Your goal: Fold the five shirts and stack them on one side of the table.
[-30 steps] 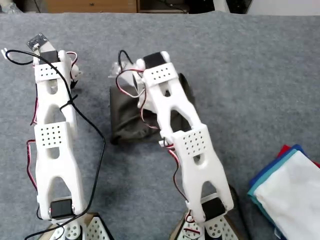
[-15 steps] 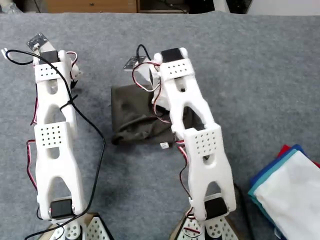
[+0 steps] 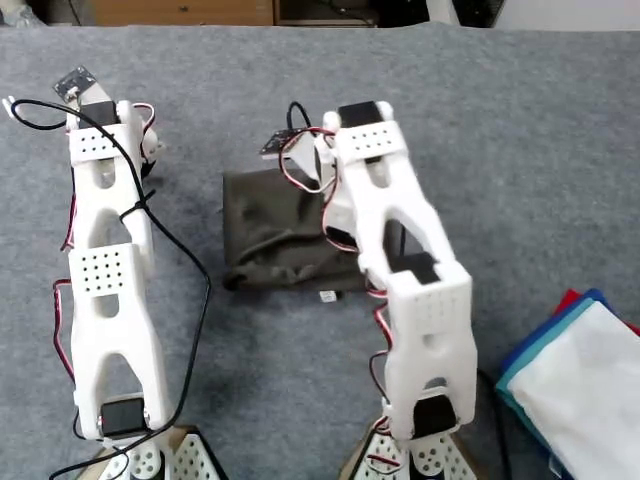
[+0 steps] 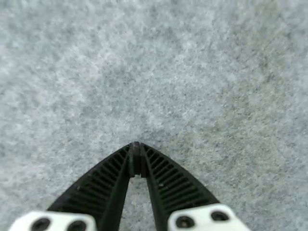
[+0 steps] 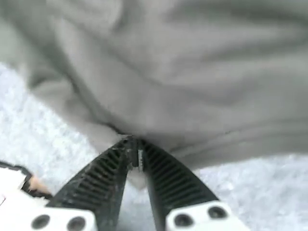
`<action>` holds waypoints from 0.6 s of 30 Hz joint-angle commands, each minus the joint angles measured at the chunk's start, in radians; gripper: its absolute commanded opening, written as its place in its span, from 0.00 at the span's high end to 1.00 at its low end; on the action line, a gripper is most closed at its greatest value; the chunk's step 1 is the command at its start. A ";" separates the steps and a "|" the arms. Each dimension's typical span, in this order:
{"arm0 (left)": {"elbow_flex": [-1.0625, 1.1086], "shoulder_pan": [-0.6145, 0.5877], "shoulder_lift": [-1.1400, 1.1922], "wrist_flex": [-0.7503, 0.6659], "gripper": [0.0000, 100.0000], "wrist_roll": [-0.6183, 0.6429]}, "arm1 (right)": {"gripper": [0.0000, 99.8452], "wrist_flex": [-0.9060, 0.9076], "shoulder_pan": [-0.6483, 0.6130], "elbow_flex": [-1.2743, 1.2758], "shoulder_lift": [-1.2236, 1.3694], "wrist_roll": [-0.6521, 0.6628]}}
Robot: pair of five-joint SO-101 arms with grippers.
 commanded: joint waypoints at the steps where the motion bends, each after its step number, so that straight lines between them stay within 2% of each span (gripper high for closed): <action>1: -0.055 -0.012 -0.018 -0.009 0.98 0.008 | 0.99 0.005 0.028 0.099 -0.143 0.012; 9: -0.054 -0.008 -0.018 -0.009 0.98 0.008 | 0.99 -0.098 0.104 0.415 -0.297 0.040; 18: -0.052 -0.006 -0.018 -0.009 0.98 0.008 | 0.99 -0.176 0.102 0.667 -0.572 0.041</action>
